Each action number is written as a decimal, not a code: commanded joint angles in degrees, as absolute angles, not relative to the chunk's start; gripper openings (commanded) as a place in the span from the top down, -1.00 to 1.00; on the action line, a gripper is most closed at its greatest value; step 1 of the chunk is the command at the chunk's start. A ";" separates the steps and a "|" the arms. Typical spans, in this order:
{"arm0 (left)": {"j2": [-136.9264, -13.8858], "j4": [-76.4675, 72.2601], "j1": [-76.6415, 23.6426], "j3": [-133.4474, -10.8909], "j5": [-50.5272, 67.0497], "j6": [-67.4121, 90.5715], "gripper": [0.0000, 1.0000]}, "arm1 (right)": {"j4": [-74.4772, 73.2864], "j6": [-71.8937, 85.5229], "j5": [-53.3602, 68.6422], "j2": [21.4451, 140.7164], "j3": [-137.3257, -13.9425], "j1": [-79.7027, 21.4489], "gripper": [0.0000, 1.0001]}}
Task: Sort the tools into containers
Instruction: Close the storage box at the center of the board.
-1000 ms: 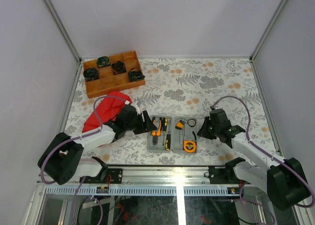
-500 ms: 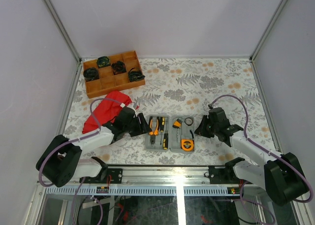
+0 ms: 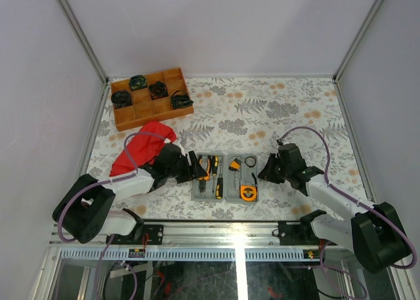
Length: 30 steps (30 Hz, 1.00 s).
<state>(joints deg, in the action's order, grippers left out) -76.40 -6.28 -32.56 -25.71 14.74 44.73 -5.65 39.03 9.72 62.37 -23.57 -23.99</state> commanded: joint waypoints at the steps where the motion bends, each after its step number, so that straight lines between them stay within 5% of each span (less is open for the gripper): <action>1: -76.39 -13.04 -32.16 -23.56 18.75 45.65 -0.28 | -4.80 38.83 11.29 62.74 -23.12 -23.95 1.00; 8: -74.90 -17.11 -32.24 -23.46 24.51 45.53 -0.13 | -3.37 39.01 12.26 60.39 -22.24 -23.97 1.00; 17: -71.80 -11.80 -32.41 -27.31 24.40 44.36 0.34 | -3.06 38.63 13.34 60.12 -21.70 -23.97 1.00; 30: -70.42 -6.69 -38.99 -33.35 20.37 45.02 0.41 | -3.13 37.27 14.50 61.74 -22.68 -23.97 1.00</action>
